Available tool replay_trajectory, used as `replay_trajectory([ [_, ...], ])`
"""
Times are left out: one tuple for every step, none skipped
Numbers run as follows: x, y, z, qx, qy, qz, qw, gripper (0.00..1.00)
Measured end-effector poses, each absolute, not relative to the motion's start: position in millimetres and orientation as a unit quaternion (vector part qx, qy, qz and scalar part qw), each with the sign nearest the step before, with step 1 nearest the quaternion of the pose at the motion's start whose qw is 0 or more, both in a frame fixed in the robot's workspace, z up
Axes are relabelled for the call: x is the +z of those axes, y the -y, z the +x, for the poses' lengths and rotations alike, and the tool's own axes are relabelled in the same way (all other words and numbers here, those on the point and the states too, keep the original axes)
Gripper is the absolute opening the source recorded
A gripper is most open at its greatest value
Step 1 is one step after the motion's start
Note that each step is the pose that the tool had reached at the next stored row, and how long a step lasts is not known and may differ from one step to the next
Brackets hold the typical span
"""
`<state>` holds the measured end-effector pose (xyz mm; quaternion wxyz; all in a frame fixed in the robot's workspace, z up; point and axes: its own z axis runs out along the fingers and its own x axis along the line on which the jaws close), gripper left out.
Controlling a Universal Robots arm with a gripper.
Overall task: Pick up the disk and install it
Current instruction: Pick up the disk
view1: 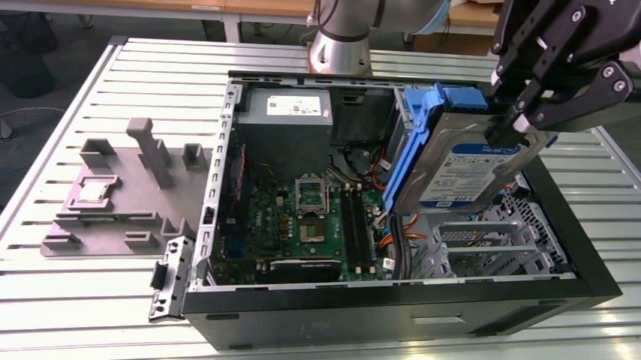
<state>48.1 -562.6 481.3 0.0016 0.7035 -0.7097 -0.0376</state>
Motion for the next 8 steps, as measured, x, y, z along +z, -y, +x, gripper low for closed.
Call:
replay_trajectory([
  [481.0,562.7,50.0,-0.038,0.71,0.704,0.002,0.35],
  [480.7,562.8,52.0,-0.038,0.71,0.703,0.002,0.35],
  [480.5,562.9,54.6,-0.038,0.71,0.703,0.002,0.35],
  [480.3,563.0,57.2,-0.038,0.71,0.703,0.002,0.35],
  [480.2,563.1,60.1,-0.038,0.71,0.703,0.002,0.35],
  [480.0,563.1,63.0,-0.038,0.71,0.704,0.002,0.35],
  [479.8,563.2,66.0,-0.038,0.71,0.704,0.002,0.35],
  [479.7,563.3,69.0,-0.038,0.71,0.704,0.002,0.35],
])
